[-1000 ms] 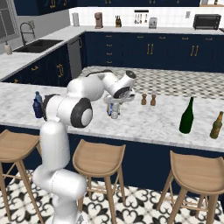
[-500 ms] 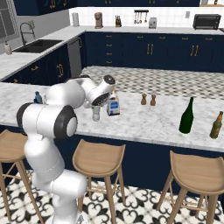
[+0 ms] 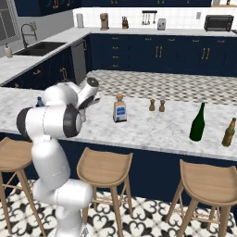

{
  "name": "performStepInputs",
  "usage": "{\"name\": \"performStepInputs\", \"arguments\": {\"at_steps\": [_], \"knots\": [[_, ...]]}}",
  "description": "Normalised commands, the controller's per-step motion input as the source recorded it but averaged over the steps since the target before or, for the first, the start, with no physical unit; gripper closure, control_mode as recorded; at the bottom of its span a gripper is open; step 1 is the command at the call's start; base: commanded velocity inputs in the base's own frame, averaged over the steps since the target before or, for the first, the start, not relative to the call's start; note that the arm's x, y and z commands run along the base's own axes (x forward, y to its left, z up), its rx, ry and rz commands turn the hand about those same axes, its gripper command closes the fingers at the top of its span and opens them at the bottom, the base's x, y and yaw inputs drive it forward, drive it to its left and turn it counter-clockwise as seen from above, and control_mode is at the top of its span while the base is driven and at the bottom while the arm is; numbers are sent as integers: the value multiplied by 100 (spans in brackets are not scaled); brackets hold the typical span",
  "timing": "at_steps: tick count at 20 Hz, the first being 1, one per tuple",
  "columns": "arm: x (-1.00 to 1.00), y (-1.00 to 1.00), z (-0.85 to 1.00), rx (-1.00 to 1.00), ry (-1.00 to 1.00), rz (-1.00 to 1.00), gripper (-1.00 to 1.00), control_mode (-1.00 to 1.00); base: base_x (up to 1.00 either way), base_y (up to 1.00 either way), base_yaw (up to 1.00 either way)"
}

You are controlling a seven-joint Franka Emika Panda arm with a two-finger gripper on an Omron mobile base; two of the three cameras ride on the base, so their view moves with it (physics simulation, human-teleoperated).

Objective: Move the plastic bottles in the middle to the plastics group, and the glass bottles in the middle to the glass group.

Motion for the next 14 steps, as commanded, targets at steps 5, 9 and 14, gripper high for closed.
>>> {"name": "performStepInputs", "arguments": {"at_steps": [5, 9, 14], "knots": [[90, 100, -4, -4, 1, 21, 100, -100, 0, 0, 0], [52, 100, -37, 0, -1, 20, 100, -100, 0, 0, 0], [-4, 57, -17, 0, -5, 14, 100, -100, 0, 0, 0]]}}
